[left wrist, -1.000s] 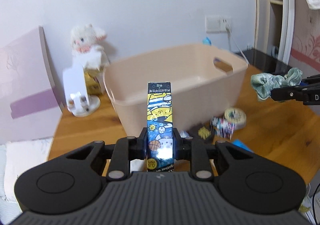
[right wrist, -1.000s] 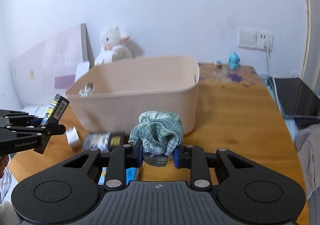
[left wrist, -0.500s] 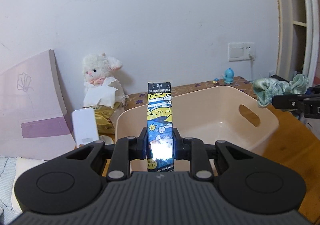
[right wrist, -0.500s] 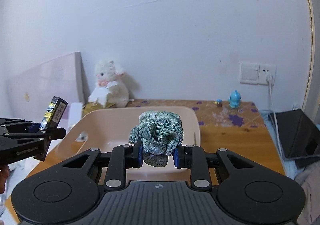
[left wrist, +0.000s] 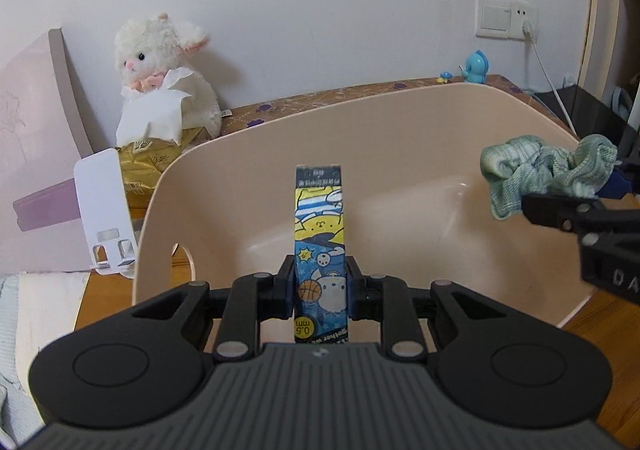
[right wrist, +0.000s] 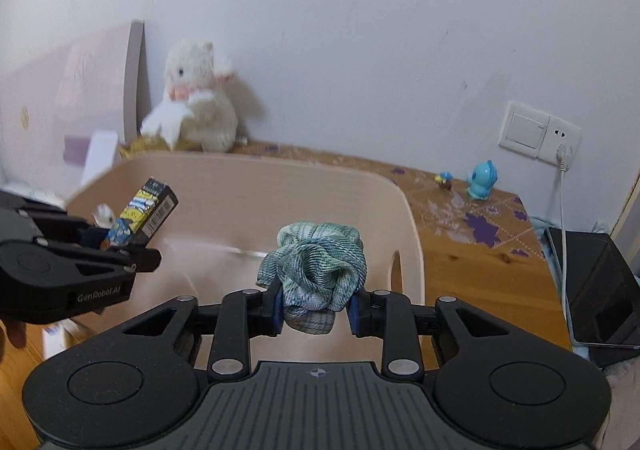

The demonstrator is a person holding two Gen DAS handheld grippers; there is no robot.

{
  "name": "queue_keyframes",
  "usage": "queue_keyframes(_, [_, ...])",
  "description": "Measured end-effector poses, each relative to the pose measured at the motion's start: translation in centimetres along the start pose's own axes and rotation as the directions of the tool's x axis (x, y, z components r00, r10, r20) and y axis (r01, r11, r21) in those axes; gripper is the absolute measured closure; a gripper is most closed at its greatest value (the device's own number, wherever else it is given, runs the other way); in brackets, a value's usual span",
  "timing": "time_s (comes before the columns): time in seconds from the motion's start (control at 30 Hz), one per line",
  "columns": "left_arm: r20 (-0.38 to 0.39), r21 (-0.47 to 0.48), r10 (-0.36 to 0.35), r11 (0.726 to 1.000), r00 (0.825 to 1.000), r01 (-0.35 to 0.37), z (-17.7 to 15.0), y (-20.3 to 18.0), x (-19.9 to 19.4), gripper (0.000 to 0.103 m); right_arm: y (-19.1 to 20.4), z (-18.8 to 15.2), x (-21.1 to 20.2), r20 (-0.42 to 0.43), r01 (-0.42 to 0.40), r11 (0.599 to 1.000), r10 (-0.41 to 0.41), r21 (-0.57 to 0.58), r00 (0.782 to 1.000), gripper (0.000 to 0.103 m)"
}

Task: Organize objects
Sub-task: 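Carry both items over the basket and open both tools to drop them, then grasp the white box with the left tool while the right tool grasps the blue cartoon box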

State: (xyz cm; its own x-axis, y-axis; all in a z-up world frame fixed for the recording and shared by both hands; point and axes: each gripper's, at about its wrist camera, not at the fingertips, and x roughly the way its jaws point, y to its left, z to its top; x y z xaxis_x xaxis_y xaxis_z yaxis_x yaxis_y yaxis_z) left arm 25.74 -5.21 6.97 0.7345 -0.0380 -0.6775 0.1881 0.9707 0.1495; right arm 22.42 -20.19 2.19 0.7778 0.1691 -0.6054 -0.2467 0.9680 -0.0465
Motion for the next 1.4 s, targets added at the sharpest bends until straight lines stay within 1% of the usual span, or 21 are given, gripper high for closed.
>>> queue_keyframes(0.03, [0.000, 0.003, -0.013, 1.000, 1.000, 0.013, -0.1, -0.1, 0.0, 0.076, 0.2, -0.2, 0.2, -0.002, 0.007, 1.000, -0.007, -0.007, 1.000, 0.061])
queue_keyframes(0.07, [0.000, 0.001, -0.027, 1.000, 1.000, 0.027, -0.2, 0.0, -0.2, 0.072, 0.3, -0.4, 0.2, -0.003, 0.012, 1.000, -0.012, -0.015, 1.000, 0.052])
queue_keyframes(0.1, [0.000, -0.006, -0.033, 0.999, 0.999, 0.033, -0.1, 0.0, -0.2, 0.053, 0.3, -0.6, 0.1, 0.002, 0.015, 1.000, -0.015, -0.020, 1.000, 0.048])
queue_keyframes(0.13, [0.011, -0.017, -0.031, 0.999, 0.999, 0.031, -0.2, 0.1, -0.6, 0.035, 0.3, -0.6, -0.1, 0.012, 0.023, 0.999, -0.023, -0.024, 1.000, 0.038])
queue_keyframes(0.17, [0.034, -0.031, -0.024, 0.999, 0.999, 0.025, -0.4, 0.4, -1.2, 0.028, 0.4, -0.7, -0.5, 0.028, 0.031, 0.999, -0.031, -0.027, 0.999, 0.029])
queue_keyframes(0.2, [0.050, -0.043, -0.019, 0.999, 0.999, 0.021, -0.4, 0.7, -1.6, 0.021, 0.4, -0.6, -1.0, 0.046, 0.036, 0.999, -0.035, -0.026, 0.998, 0.025])
queue_keyframes(0.27, [0.065, -0.070, -0.024, 0.997, 0.998, 0.028, -0.6, 1.4, -2.7, 0.020, 0.5, -0.5, -2.3, 0.080, 0.037, 0.999, -0.035, -0.017, 0.996, 0.010])
queue_keyframes(0.33, [0.074, -0.085, -0.024, 0.996, 0.997, 0.030, -1.1, 1.9, -3.9, 0.020, 0.5, -0.5, -3.6, 0.104, 0.028, 1.000, -0.028, 0.002, 0.994, 0.000])
queue_keyframes(0.43, [0.101, -0.074, 0.002, 0.997, 0.995, 0.006, -1.9, 2.6, -5.7, 0.019, 0.6, -0.9, -5.8, 0.129, 0.020, 1.000, -0.023, 0.019, 0.991, 0.000])
queue_keyframes(0.53, [0.119, -0.065, 0.005, 0.998, 0.993, 0.003, -3.0, 3.6, -7.6, 0.018, 0.9, -1.7, -7.5, 0.135, 0.023, 1.000, -0.025, 0.017, 0.991, 0.000])
queue_keyframes(0.57, [0.128, -0.061, 0.004, 0.998, 0.992, 0.004, -3.3, 4.0, -8.2, 0.017, 1.0, -2.1, -7.9, 0.131, 0.028, 0.999, -0.030, 0.016, 0.991, 0.000])
queue_keyframes(0.63, [0.143, -0.056, 0.009, 0.998, 0.990, -0.001, -4.1, 4.6, -9.3, 0.011, 1.3, -2.9, -8.5, 0.121, 0.036, 0.999, -0.038, 0.014, 0.992, 0.000])
queue_keyframes(0.73, [0.151, -0.037, 0.019, 0.999, 0.988, -0.014, -5.5, 5.5, -10.4, 0.008, 1.8, -4.3, -8.9, 0.095, 0.041, 0.999, -0.042, 0.017, 0.995, 0.000])
queue_keyframes(0.8, [0.152, -0.025, 0.011, 1.000, 0.988, -0.007, -6.6, 6.0, -10.7, 0.006, 2.2, -5.1, -8.9, 0.077, 0.040, 0.999, -0.041, 0.019, 0.996, 0.000])
queue_keyframes(0.97, [0.114, 0.012, -0.015, 1.000, 0.993, 0.013, -9.4, 7.2, -9.7, 0.006, 3.5, -7.5, -8.5, 0.036, 0.040, 0.999, -0.041, 0.034, 0.998, 0.000])
queue_keyframes(1.13, [0.054, 0.053, -0.042, 0.998, 0.998, 0.039, -11.9, 7.7, -7.6, 0.006, 4.7, -9.6, -7.5, -0.015, 0.013, 0.997, -0.012, 0.072, 1.000, 0.000])
queue_keyframes(1.27, [0.029, 0.066, -0.090, 0.994, 0.995, 0.088, -13.5, 7.9, -6.1, 0.006, 6.4, -11.2, -6.7, -0.043, 0.015, 0.998, -0.013, 0.055, 0.999, 0.000])
queue_keyframes(1.4, [0.005, 0.093, -0.098, 0.991, 0.995, 0.097, -14.4, 8.2, -4.7, 0.006, 7.8, -12.4, -5.9, -0.073, 0.001, 0.999, 0.002, 0.047, 0.997, 0.000])
